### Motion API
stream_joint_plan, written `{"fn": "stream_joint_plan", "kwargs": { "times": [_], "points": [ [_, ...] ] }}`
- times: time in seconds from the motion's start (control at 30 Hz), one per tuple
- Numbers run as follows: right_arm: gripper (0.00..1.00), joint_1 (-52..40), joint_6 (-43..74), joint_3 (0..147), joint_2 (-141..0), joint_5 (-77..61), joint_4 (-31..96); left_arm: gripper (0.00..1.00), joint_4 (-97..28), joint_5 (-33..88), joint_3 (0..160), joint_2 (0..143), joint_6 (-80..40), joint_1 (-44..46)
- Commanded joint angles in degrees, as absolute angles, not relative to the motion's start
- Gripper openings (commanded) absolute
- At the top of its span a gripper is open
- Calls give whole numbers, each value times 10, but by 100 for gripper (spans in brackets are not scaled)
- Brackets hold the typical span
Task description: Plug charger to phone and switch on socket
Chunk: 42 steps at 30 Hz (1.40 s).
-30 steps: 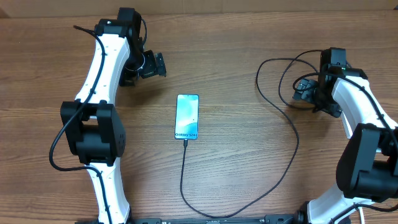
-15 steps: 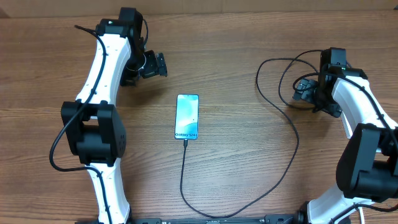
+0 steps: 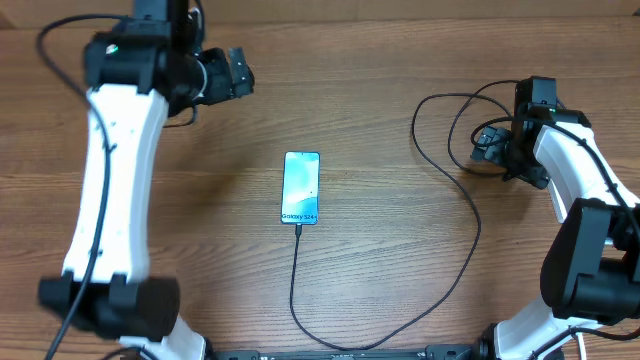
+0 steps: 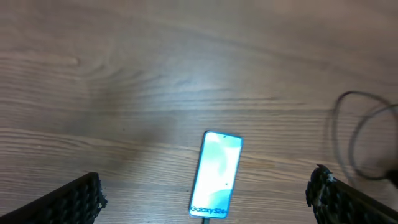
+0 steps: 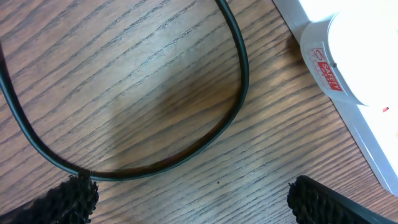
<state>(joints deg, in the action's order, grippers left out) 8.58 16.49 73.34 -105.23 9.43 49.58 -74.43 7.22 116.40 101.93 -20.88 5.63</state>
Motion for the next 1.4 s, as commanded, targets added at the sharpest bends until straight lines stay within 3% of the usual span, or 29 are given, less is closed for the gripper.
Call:
{"fn": "stream_joint_plan", "kwargs": {
  "times": [0.0,1.37],
  "points": [
    [100,84,165,731,-1042,98,494,99,-746,69,1171,984,-208,60],
    [100,84,165,731,-1042,98,494,100,-750,54,1139,902,-206,60]
  ]
}}
